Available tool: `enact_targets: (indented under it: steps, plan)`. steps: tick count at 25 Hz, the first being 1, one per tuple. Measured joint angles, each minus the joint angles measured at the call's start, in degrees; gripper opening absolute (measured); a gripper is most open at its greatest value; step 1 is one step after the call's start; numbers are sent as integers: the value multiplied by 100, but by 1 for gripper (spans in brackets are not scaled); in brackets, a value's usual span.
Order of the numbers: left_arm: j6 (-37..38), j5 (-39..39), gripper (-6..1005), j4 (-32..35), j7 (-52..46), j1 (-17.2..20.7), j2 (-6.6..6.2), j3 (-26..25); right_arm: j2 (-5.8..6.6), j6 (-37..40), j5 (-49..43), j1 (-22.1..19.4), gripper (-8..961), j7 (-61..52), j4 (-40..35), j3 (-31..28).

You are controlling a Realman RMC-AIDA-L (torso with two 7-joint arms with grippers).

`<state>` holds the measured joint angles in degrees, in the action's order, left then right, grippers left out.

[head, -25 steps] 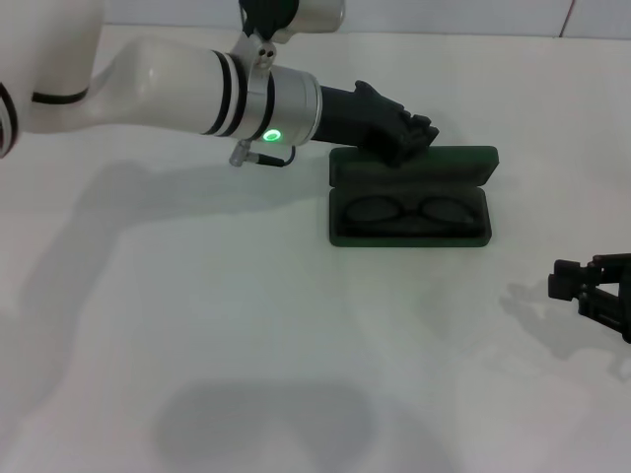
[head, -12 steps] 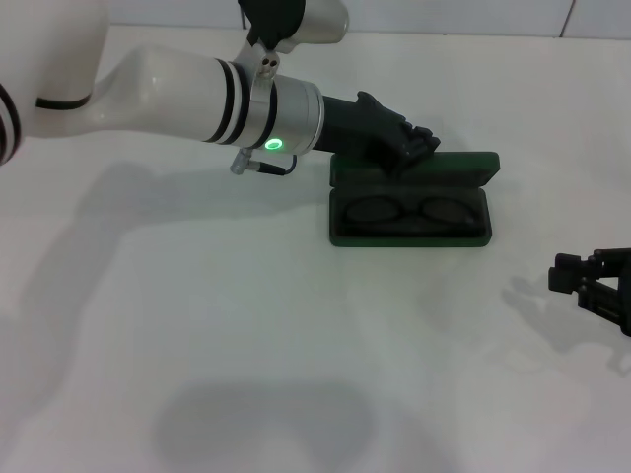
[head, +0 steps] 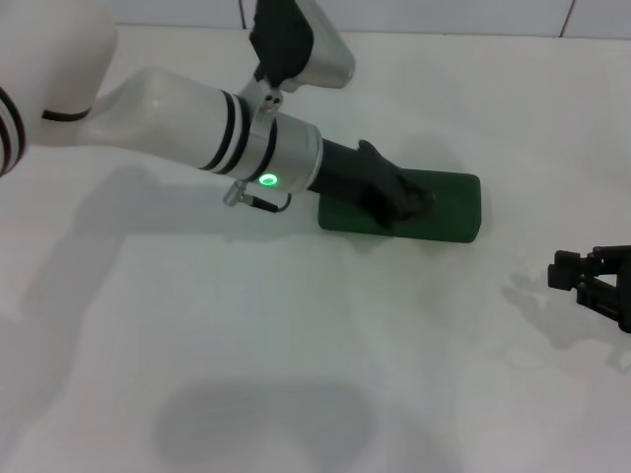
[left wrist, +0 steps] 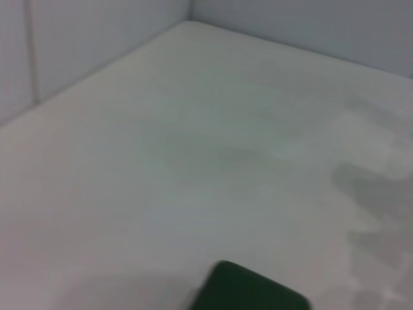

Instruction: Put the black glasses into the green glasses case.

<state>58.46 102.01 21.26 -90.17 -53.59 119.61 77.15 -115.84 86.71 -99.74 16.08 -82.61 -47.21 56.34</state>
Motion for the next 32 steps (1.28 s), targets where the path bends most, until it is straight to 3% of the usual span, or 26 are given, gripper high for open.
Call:
enact_targets:
  steps: [4,6,7,8,12,17,19,23,26,32]
  plan:
    - [409,-94,122,221,102,97,25,0,9,14,-4,10,169,0,28,-6]
    - [745,-282,122,678,162,314,32,-1,21,76,-5,-21,170,0,12,-29]
    - [1066,-519,122,1234,133,631,36,-2,27,124,-13,-32,170,0,1,-42]
    - [1145,-594,122,1385,119,723,36,-1,30,161,-17,-33,171,0,-1,-45]
    - [2260,-1298,116,2708,19,1744,-30,-134,38,431,-16,13,172,0,-40,-54]
    - [3700,-1963,216,3046,339,2526,-61,-883,47,1314,309,115,174,254,-170,-74]
    - [4170,-2070,266,3015,344,2748,-92,-1177,42,1737,642,147,256,294,-212,-68]
    - [5013,-1981,370,2640,462,2856,-446,-1272,-1,2258,1081,189,413,281,-472,167]
    - [5326,-1979,448,2279,758,2920,-594,-1293,-6,2395,1365,242,518,245,-593,467]
    - [5380,-1979,680,2060,1293,3268,-694,-1329,-15,2377,1533,373,770,240,-539,890]
